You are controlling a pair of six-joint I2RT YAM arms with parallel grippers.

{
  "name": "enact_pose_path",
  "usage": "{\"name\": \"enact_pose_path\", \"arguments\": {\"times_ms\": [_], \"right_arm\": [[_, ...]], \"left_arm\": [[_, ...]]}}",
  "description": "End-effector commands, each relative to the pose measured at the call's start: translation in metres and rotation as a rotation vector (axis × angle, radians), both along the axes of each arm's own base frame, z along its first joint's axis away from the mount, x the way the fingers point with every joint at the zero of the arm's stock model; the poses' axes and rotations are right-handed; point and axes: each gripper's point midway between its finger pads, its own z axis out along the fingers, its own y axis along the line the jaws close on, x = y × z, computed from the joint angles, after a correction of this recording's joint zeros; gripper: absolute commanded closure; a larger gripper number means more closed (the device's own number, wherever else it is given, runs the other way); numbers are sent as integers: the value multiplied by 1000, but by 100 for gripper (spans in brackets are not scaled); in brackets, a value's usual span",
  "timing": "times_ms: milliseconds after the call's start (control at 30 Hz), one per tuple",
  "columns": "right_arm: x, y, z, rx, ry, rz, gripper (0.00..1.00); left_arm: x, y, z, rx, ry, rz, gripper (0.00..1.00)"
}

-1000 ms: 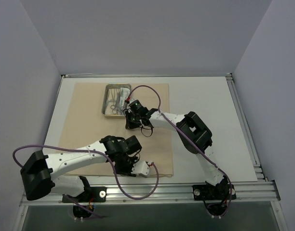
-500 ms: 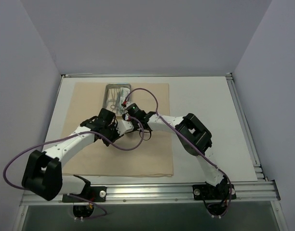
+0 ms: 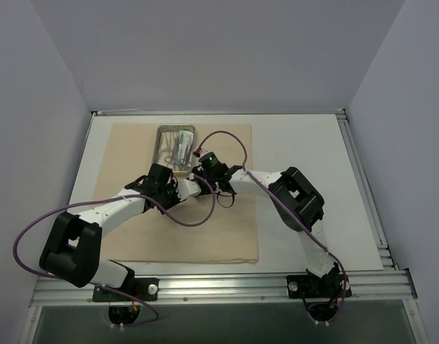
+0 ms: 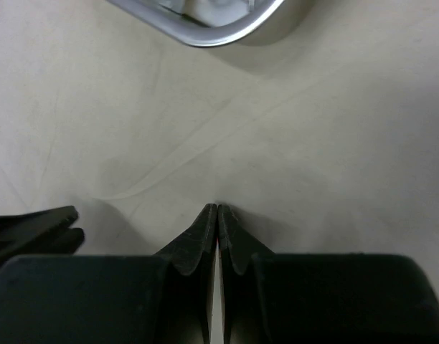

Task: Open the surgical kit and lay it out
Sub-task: Smooth out the surgical kit at the center of the board.

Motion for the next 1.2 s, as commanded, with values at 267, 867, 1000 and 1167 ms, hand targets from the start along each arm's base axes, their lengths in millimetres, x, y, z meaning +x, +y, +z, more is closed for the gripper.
{"name": "enact_pose_path", "arguments": {"times_ms": [267, 867, 1000, 1167], "right_arm": [[71, -96, 72, -39, -124, -215, 100], [126, -139, 68, -134, -125, -275, 80], [142, -123, 70, -105, -120, -238, 66], [161, -86, 78, 20, -120, -173, 55]], "left_arm": [[-17, -6, 34, -137, 131, 82, 69], [193, 78, 123, -319, -130, 816, 43], [216, 90, 94, -288, -104, 873, 43], [233, 104, 91, -327, -85, 903, 46]]}}
